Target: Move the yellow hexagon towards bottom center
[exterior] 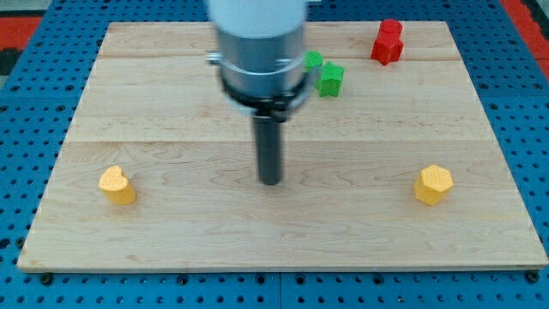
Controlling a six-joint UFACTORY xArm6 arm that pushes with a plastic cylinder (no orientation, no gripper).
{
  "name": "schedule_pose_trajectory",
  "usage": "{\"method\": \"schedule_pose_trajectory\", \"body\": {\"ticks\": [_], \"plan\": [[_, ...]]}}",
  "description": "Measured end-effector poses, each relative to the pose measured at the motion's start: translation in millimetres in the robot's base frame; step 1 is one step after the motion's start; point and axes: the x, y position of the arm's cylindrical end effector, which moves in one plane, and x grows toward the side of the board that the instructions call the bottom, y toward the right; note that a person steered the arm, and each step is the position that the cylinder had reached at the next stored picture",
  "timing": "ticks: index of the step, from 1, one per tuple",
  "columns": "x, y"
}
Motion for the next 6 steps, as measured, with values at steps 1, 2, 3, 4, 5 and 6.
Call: {"method": "schedule_pose_trajectory", "body": {"ticks": [1,2,3,4,5,6], "plan": [[-3,14],[-17,43],[-42,124],[-41,210],[8,221],[21,156]]}}
